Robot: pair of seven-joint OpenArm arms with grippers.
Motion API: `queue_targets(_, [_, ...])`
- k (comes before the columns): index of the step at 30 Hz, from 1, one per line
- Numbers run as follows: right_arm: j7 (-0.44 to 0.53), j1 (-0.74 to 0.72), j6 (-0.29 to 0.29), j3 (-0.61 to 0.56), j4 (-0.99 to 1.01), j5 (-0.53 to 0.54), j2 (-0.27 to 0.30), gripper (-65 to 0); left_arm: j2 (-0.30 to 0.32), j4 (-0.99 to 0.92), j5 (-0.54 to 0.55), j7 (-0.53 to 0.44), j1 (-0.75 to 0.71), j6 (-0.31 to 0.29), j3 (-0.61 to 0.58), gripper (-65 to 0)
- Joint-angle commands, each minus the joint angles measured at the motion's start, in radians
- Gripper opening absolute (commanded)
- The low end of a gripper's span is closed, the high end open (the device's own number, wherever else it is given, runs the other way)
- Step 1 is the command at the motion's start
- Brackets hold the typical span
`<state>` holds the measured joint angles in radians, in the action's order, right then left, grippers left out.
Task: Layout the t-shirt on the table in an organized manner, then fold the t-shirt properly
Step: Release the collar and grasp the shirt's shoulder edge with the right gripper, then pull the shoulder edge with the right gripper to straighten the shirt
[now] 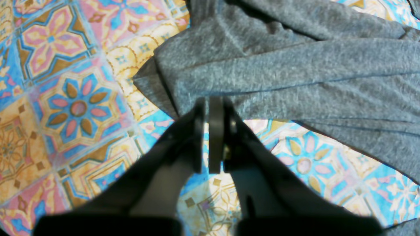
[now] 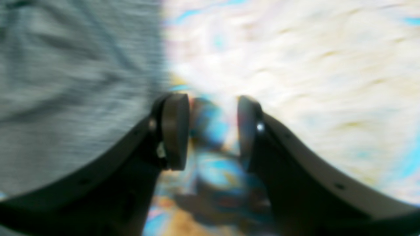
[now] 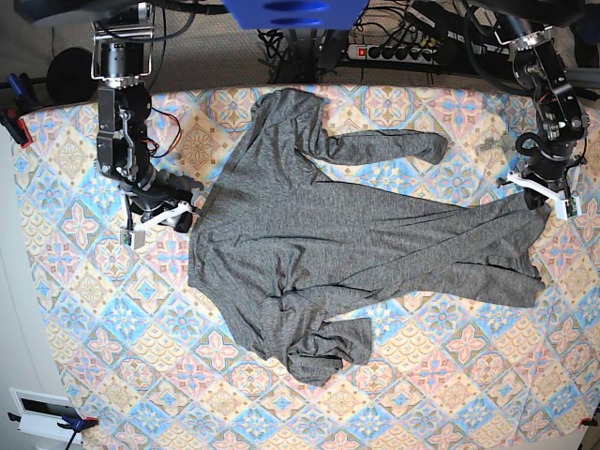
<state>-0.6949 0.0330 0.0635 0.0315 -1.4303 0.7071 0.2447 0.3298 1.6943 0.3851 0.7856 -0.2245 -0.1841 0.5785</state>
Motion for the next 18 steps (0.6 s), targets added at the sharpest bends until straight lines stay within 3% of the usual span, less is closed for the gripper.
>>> queue_targets(1, [-0.079,0.023,-0.015,-0.005,0.015,0.062,0.000,-41.8,0.016,0.013,0.008,-0.019,0.007,-0.001,0.005,-61.9])
queue_targets(3, [-0.082,0.026,-0.064,-0.005,0.018,0.139,0.000,-41.8,0.016,0.013,0.008,-0.019,0.007,-0.001,0.005,-61.9])
queue_targets(7, [-0.118,0.025,-0.139,-0.005,0.023,0.147,-0.002,-41.8,0.016,0.013,0.010,-0.019,0.004,-0.002,0.005,-61.9])
queue_targets(18, [-0.115,0.025,-0.146,0.000,0.072,0.148,-0.002,-41.8,0.016,0.013,0.010,-0.018,0.003,-0.002,0.005,-61.9])
